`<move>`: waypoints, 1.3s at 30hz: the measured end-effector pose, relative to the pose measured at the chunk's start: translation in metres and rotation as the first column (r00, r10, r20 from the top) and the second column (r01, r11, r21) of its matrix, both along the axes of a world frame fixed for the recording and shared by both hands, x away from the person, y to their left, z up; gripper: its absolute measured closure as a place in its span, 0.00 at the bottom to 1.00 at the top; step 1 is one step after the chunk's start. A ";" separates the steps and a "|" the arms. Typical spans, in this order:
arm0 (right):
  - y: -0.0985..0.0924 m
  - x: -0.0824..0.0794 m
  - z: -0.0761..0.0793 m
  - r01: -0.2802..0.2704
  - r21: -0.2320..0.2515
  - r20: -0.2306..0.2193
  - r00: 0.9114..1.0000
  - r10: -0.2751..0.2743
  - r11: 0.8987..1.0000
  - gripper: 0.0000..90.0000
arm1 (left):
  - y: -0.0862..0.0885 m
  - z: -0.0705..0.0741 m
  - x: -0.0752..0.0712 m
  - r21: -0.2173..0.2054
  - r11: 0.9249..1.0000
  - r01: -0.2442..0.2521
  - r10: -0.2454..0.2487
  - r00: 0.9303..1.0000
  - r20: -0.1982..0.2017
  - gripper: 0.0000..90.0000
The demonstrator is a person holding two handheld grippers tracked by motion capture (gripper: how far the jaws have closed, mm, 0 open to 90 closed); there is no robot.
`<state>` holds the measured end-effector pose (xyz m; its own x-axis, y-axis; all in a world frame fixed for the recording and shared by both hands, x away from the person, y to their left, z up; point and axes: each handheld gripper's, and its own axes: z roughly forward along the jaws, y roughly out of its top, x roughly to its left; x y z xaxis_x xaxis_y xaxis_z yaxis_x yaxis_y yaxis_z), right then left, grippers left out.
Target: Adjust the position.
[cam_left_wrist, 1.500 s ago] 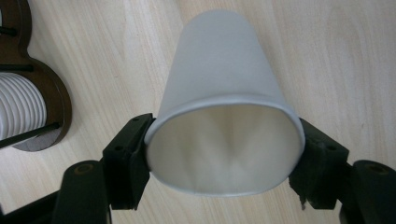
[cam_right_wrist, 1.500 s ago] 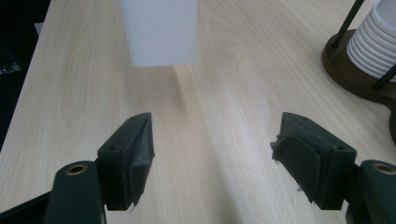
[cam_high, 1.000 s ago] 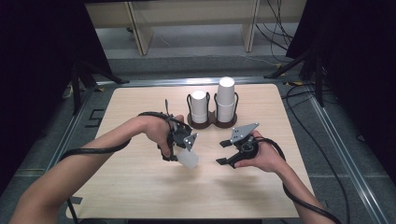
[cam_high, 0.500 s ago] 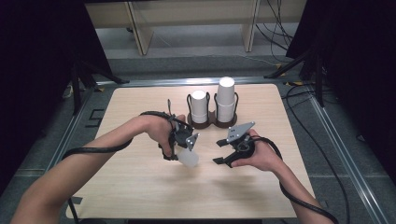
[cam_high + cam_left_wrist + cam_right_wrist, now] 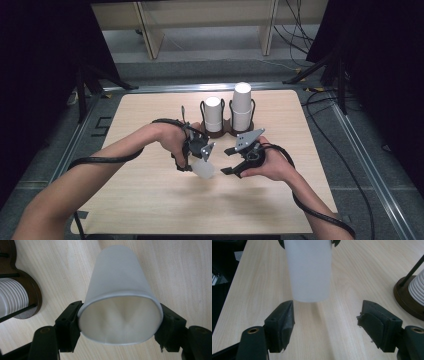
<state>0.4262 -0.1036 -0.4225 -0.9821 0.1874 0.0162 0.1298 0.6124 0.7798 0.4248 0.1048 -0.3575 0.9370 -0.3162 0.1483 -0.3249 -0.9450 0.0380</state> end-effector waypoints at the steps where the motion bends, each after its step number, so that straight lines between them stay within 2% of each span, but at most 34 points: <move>1: 0.001 0.000 0.000 -0.004 0.000 -0.003 1.000 0.004 1.000 0.31 | 0.000 0.000 0.000 0.005 1.000 0.001 -0.001 1.000 -0.002 0.33; 2: 0.001 0.000 0.000 -0.004 0.000 -0.003 1.000 0.004 1.000 0.31 | 0.000 0.000 0.000 0.005 1.000 0.001 -0.001 1.000 -0.002 0.33; 3: 0.004 0.000 0.000 -0.006 -0.001 0.001 1.000 0.006 1.000 0.31 | -0.001 0.000 0.001 0.033 0.999 0.021 -0.021 1.000 0.000 0.33; 5: 0.006 0.000 0.001 -0.012 0.001 0.002 1.000 0.012 1.000 0.31 | -0.001 0.000 0.000 0.031 0.999 0.018 -0.018 1.000 -0.001 0.33; 7: 0.009 0.000 0.001 -0.020 0.003 -0.007 1.000 0.020 1.000 0.31 | -0.002 -0.001 -0.001 0.008 1.000 0.000 0.000 1.000 -0.006 0.33; 8: 0.010 0.000 0.002 -0.022 0.001 0.001 1.000 0.022 1.000 0.31 | -0.003 0.000 0.000 0.029 0.999 0.020 -0.020 1.000 0.002 0.33; 9: 0.011 0.000 0.002 -0.029 0.005 0.010 1.000 0.029 1.000 0.31 | -0.004 0.000 -0.001 0.027 0.999 0.021 -0.021 1.000 0.001 0.33; 10: 0.012 0.000 0.002 -0.027 0.006 0.000 1.000 0.027 1.000 0.31 | -0.003 -0.001 -0.002 0.007 1.000 0.004 -0.004 1.000 -0.007 0.33; 11: 0.013 0.000 0.002 -0.031 0.008 0.004 1.000 0.031 0.999 0.31 | -0.003 -0.001 -0.002 0.007 1.000 0.004 -0.004 1.000 -0.007 0.33; 12: 0.013 0.000 0.002 -0.031 0.008 0.004 1.000 0.031 0.999 0.31 | -0.005 0.000 -0.001 0.031 0.999 0.025 -0.025 1.000 -0.002 0.33; 13: 0.016 -0.001 0.002 -0.033 0.004 -0.012 0.999 0.033 0.999 0.31 | -0.005 0.000 -0.001 0.032 0.999 0.026 -0.026 1.000 -0.001 0.33; 14: 0.017 0.000 0.002 -0.035 0.004 0.002 0.999 0.035 0.999 0.31 | -0.005 -0.001 -0.002 0.009 1.000 0.009 -0.009 1.000 -0.009 0.33; 15: 0.018 0.000 0.002 -0.038 0.006 0.005 0.999 0.038 0.999 0.31 | -0.005 -0.001 -0.002 0.008 1.000 0.009 -0.008 1.000 -0.009 0.33; 17: 0.020 0.001 0.002 -0.050 0.005 0.010 0.999 0.050 0.999 0.31 | -0.005 -0.001 -0.002 0.009 1.000 0.010 -0.010 1.000 -0.008 0.33; 21: 0.025 0.000 0.002 -0.048 0.008 -0.010 0.999 0.048 0.999 0.31 | -0.005 0.000 -0.001 0.006 1.000 0.008 -0.008 1.000 -0.011 0.33; 24: 0.028 0.000 0.003 -0.055 0.007 -0.003 0.998 0.055 0.998 0.31 | -0.006 0.000 -0.002 0.008 1.000 0.009 -0.009 1.000 -0.009 0.33; 25: 0.029 -0.001 0.003 -0.050 0.006 -0.017 0.999 0.050 0.999 0.31 | -0.006 0.000 -0.002 0.015 1.000 0.015 -0.015 1.000 -0.006 0.33; 26: 0.030 0.000 0.004 -0.061 0.010 0.008 0.998 0.061 0.998 0.31 | -0.007 0.000 -0.001 0.021 1.000 0.019 -0.019 1.000 -0.007 0.33; 27: 0.032 0.000 0.004 -0.061 0.012 -0.006 0.998 0.061 0.998 0.31 | -0.007 0.000 -0.002 0.015 1.000 0.014 -0.014 1.000 -0.009 0.33; 29: 0.033 0.000 0.004 -0.065 0.013 0.007 0.998 0.065 0.998 0.31 | -0.007 0.000 -0.002 0.013 1.000 0.019 -0.019 1.000 -0.003 0.33; 30: 0.035 0.000 0.003 -0.066 0.011 -0.007 0.998 0.066 0.998 0.31 | -0.007 0.000 -0.001 0.012 1.000 0.018 -0.018 1.000 -0.002 0.33; 31: 0.035 0.000 0.003 -0.070 0.010 0.007 0.997 0.070 0.997 0.31 | -0.007 0.000 -0.001 0.012 1.000 0.018 -0.018 1.000 -0.002 0.33; 32: 0.037 -0.001 0.002 -0.072 0.010 -0.012 0.997 0.073 0.997 0.31 | -0.007 0.000 -0.001 0.006 1.000 0.013 -0.013 1.000 0.000 0.33; 33: 0.037 0.000 0.002 -0.073 0.008 0.008 0.997 0.073 0.997 0.31 | -0.008 0.000 -0.001 0.007 1.000 0.014 -0.014 1.000 0.002 0.33; 39: 0.042 0.000 0.000 -0.081 0.011 0.001 0.997 0.081 0.997 0.31 | -0.008 0.001 -0.001 0.008 1.000 0.016 -0.016 1.000 0.005 0.33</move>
